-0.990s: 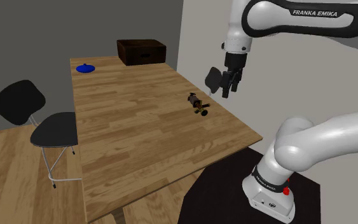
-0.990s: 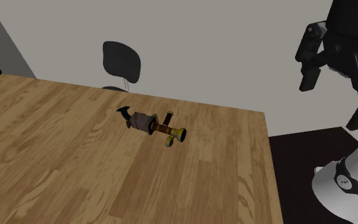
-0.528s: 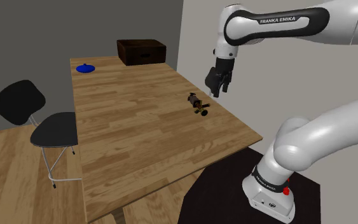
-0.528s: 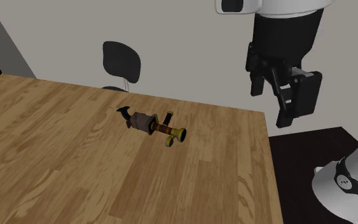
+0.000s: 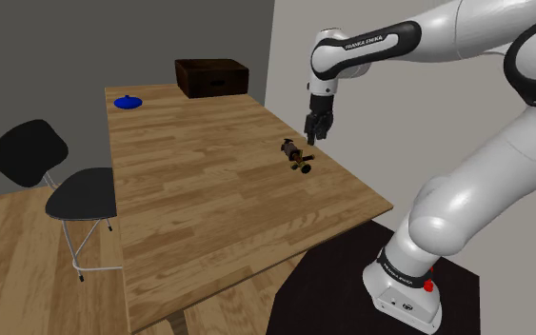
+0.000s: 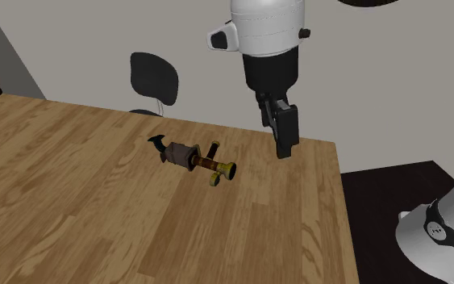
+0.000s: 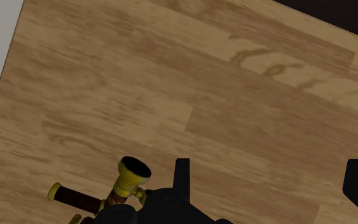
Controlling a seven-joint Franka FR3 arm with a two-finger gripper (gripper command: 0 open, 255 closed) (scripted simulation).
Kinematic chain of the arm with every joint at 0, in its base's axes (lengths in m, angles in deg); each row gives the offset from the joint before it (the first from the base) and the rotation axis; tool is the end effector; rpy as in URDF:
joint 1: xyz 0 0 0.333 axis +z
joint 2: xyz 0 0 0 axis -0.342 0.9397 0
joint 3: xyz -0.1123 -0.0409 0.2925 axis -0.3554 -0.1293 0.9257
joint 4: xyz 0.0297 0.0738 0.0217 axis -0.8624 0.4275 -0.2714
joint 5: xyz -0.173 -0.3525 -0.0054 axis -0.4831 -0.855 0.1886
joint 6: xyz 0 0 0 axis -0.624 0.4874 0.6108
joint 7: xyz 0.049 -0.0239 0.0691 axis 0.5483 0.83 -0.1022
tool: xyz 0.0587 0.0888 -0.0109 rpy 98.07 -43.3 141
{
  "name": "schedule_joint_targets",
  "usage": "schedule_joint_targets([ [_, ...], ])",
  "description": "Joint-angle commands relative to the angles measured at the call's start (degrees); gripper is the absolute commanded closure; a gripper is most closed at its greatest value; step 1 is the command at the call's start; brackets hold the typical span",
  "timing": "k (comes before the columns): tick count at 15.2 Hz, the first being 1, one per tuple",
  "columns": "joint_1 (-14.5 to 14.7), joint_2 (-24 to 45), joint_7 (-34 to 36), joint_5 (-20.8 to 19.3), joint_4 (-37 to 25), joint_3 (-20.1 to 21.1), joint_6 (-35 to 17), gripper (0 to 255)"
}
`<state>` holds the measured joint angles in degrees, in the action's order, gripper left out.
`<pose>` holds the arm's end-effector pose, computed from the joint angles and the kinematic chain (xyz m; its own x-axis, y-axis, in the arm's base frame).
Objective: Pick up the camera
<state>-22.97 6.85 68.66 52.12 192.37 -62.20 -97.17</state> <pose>0.4200 -0.1558 0.4509 0.9840 -0.0253 -0.1766 -0.0414 -0.9953 -0.0878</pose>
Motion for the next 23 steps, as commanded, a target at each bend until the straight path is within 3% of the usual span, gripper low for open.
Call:
schedule_joint_targets([
  [1, -0.37, 4.27, -2.19, 0.59, -1.76, -1.43, -2.24, 0],
  [11, -3.77, 27.62, -12.54, 7.90, -18.00, -5.00, -6.73, 0],
  [21, -11.71, 52.15, -18.92, 15.08, -43.38, -3.50, -3.35, 0],
  [23, -12.00, 53.10, -19.04, 15.29, -43.92, -3.31, -3.73, 0],
])
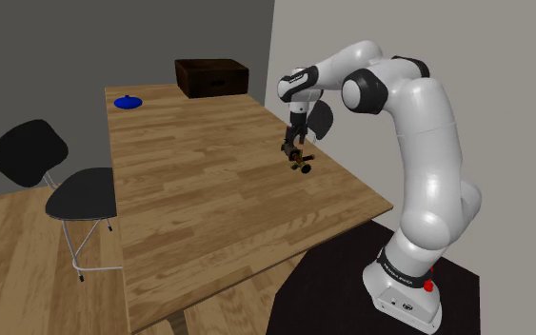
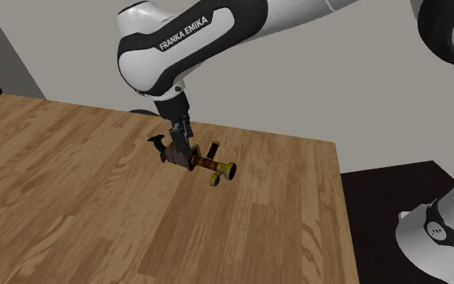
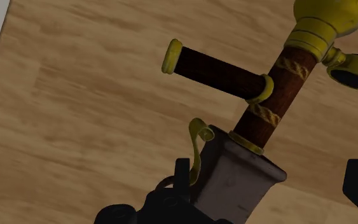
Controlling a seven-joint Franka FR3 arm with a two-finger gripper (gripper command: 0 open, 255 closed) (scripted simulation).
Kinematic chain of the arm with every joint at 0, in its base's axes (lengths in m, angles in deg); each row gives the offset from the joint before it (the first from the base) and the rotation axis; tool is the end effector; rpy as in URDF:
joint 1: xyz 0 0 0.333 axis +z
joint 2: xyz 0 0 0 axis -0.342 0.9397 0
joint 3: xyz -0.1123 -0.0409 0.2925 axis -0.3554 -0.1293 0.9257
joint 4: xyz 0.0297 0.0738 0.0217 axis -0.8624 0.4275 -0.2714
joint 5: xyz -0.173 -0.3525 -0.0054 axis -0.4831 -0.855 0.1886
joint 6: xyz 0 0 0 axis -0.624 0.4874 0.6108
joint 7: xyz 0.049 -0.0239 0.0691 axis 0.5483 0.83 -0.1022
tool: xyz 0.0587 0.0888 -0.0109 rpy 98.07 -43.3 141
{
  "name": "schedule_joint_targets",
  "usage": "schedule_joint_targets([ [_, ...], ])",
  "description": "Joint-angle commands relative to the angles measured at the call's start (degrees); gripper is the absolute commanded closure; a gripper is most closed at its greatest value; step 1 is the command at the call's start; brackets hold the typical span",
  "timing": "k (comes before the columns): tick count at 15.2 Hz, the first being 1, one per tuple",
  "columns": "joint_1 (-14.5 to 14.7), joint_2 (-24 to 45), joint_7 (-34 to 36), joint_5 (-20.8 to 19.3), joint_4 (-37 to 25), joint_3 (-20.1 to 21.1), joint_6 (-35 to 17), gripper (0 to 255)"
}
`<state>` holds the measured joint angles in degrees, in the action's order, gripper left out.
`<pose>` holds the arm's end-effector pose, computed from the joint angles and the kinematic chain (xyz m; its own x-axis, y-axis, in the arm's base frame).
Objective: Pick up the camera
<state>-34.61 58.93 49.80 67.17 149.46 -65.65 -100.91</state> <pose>0.5871 -0.3403 0.2864 0.9784 -0.0376 -0.2034 -0.0634 -0.9905 -0.1217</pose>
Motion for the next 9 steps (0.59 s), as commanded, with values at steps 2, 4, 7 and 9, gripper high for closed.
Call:
schedule_joint_targets([
  [2, -0.44, 1.79, -0.33, 0.49, -0.64, 0.30, -1.09, 0],
  [4, -0.52, 2.58, -0.47, 0.74, -0.33, 0.47, -2.16, 0],
  [7, -0.64, 3.65, -0.64, 1.07, -0.02, 0.70, -3.50, 0],
  [9, -0.65, 3.62, -0.66, 1.06, 0.00, 0.69, -3.50, 255],
])
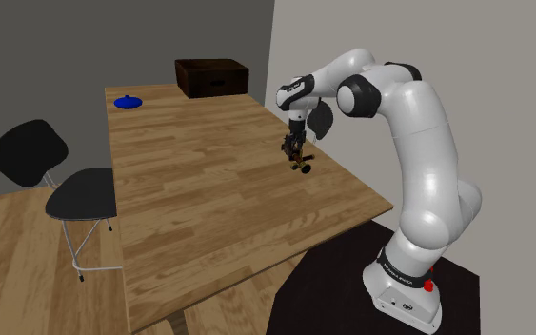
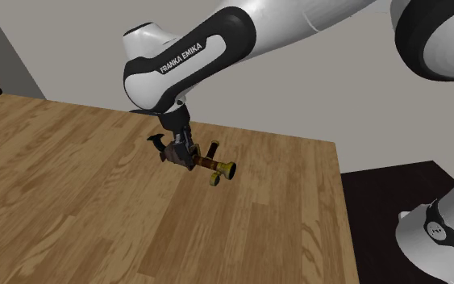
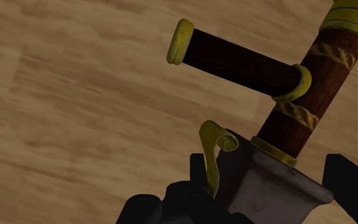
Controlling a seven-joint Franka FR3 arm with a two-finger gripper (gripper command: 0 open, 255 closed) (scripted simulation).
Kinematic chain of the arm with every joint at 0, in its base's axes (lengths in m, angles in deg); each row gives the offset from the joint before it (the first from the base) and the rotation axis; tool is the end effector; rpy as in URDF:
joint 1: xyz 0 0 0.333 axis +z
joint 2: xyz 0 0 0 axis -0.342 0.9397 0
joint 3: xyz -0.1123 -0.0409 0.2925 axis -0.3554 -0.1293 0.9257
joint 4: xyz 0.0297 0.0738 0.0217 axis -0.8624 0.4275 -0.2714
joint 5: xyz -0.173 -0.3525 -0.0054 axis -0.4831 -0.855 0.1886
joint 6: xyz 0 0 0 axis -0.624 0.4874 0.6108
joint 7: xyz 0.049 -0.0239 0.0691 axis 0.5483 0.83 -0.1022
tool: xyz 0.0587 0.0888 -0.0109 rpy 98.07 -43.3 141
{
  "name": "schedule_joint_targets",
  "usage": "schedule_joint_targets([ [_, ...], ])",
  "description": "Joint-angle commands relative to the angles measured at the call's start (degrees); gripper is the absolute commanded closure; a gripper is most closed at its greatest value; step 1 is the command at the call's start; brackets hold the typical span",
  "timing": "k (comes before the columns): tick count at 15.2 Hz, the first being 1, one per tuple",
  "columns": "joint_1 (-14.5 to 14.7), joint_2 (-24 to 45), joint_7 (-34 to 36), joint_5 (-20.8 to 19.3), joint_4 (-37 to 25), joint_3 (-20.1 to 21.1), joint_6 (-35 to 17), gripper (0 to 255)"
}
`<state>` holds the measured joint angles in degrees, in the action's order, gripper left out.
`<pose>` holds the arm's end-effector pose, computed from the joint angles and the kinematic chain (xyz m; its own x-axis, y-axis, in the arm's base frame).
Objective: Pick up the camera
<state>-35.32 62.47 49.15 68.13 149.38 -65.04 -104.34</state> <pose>0.5890 -0.3449 0.2488 0.9785 -0.0387 -0.2025 -0.0641 -0.9907 -0.1202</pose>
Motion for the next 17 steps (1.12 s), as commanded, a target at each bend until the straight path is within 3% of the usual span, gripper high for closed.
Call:
schedule_joint_targets([
  [1, 0.07, 0.04, -0.01, 0.09, 0.15, 0.08, -0.10, 255],
  [9, 0.06, 0.11, 0.01, 0.11, 0.05, 0.10, -0.07, 255],
  [17, 0.39, -3.03, 0.56, -0.89, -1.22, -0.58, 4.23, 255],
])
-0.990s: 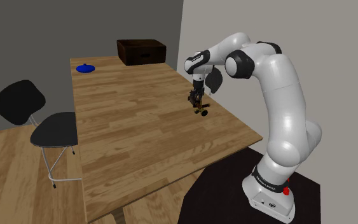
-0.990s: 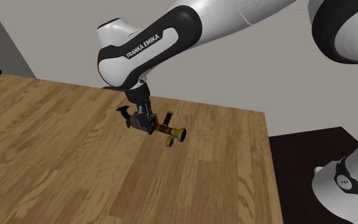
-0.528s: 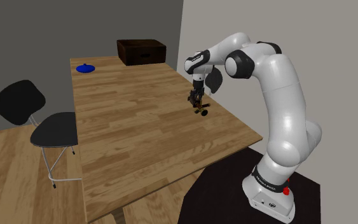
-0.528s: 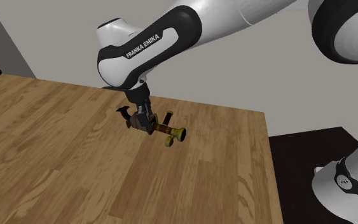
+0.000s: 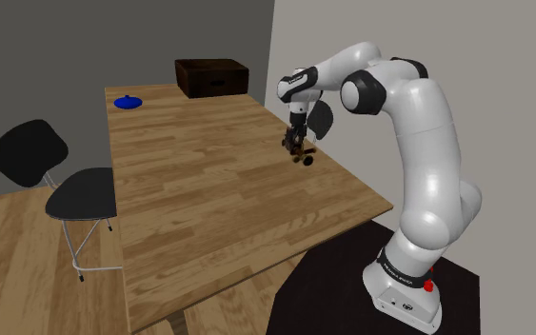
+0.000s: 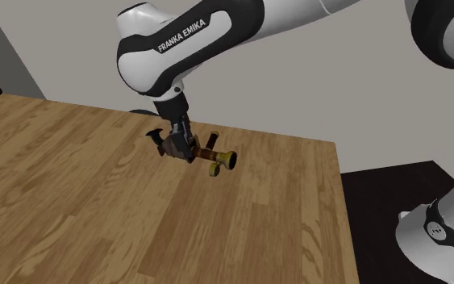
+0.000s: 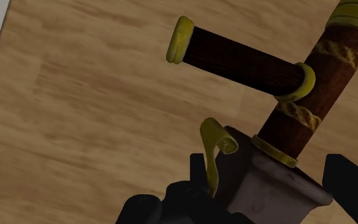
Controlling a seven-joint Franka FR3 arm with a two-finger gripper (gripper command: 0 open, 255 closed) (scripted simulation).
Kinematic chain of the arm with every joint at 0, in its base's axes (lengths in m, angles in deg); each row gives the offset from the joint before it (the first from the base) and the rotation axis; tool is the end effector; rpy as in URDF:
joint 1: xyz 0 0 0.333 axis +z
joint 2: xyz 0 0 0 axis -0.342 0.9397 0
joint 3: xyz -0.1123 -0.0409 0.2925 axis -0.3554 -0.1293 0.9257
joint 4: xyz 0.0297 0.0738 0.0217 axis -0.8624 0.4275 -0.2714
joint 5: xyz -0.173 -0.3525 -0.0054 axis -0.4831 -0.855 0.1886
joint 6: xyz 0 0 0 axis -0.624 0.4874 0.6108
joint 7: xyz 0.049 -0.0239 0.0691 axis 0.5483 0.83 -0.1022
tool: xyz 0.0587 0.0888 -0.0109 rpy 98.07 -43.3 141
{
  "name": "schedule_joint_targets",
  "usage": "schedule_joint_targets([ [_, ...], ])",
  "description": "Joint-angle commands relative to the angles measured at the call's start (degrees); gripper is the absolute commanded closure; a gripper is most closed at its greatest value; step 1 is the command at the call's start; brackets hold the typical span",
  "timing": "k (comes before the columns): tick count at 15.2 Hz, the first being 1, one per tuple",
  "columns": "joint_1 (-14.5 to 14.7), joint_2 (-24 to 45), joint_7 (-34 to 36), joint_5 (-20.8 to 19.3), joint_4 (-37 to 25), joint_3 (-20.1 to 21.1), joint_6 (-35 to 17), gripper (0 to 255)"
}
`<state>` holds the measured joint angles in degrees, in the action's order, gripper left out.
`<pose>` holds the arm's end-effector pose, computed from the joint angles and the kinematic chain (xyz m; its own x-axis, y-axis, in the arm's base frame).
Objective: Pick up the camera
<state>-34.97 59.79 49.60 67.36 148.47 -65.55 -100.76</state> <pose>0.5892 -0.3435 0.2834 0.9785 -0.0372 -0.2030 -0.0631 -0.9905 -0.1224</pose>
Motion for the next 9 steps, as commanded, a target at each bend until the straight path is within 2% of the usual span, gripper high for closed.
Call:
schedule_joint_targets([
  [1, 0.07, -0.71, 0.18, -0.24, -0.54, -0.15, 1.21, 255],
  [9, 0.19, -2.67, 0.59, -0.91, -2.28, -0.56, 4.81, 255],
])
